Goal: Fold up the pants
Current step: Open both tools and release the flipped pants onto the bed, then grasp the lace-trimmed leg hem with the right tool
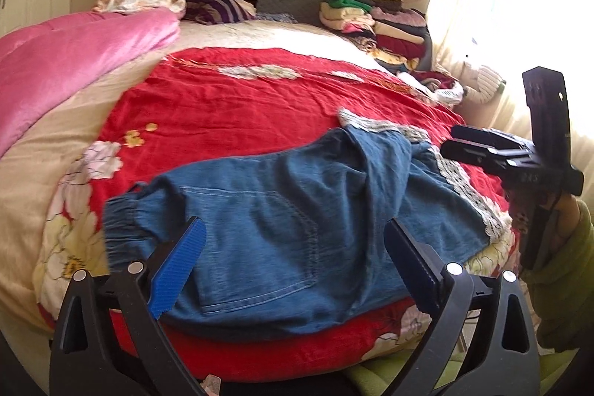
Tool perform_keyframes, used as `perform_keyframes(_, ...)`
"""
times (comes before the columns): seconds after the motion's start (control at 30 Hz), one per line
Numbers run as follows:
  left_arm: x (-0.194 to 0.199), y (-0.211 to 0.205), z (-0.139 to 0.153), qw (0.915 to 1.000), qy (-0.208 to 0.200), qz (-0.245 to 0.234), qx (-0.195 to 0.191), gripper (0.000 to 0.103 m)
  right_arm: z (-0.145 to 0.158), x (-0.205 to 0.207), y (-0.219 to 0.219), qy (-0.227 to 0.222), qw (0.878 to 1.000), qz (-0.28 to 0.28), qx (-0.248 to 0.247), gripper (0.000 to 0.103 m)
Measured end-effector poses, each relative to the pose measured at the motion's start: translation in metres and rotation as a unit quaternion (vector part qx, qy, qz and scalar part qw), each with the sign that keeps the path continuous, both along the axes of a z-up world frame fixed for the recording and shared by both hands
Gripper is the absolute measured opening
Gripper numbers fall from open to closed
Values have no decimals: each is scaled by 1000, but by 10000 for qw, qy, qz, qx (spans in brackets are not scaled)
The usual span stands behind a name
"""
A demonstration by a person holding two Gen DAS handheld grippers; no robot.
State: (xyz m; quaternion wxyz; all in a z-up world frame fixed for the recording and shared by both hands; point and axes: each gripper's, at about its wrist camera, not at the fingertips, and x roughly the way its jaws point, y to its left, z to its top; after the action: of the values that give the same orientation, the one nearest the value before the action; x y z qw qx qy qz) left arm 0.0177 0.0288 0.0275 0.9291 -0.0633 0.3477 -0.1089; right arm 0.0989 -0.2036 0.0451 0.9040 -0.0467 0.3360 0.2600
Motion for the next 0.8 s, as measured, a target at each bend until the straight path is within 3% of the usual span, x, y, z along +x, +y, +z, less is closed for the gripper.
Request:
perform_keyframes(0.6,49,-63,-32,9949,516,-854,-175,94,11,84,6,151,9991,-341,-209,92)
perform_keyframes(0.7,54,-71,-36,9935,573,-969,-191,80,8,104,9,210,9982,-428,-376,92)
perform_keyframes(0.8,62,-74,-43,9924,681,-1001,-203,79,-6,133,17,592,9957,-462,-548,92)
